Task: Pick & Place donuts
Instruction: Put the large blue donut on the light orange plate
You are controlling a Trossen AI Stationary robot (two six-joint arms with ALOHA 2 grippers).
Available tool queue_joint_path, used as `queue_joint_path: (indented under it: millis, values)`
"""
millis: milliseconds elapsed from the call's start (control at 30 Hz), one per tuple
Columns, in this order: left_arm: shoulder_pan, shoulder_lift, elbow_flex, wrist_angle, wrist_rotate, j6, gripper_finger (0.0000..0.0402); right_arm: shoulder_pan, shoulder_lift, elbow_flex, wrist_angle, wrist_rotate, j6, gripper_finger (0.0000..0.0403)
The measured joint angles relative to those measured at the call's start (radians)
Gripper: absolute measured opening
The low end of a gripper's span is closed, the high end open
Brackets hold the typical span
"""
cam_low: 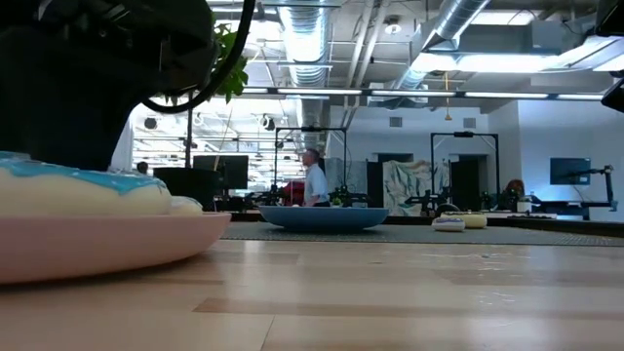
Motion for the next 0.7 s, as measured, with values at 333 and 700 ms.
queue_joint_path:
  millis: [333,700]
  values:
    - [0.002,0.000,0.072,-0.122,0.023,0.011,0.0242,0.000,0.000,0.000,0.004,0.000,0.000,0.0000]
    - [0.005,-0.001,0.073,-0.139,0.055,0.023,0.0242,0.000,0.000,0.000,0.004,0.001,0.000,0.0000]
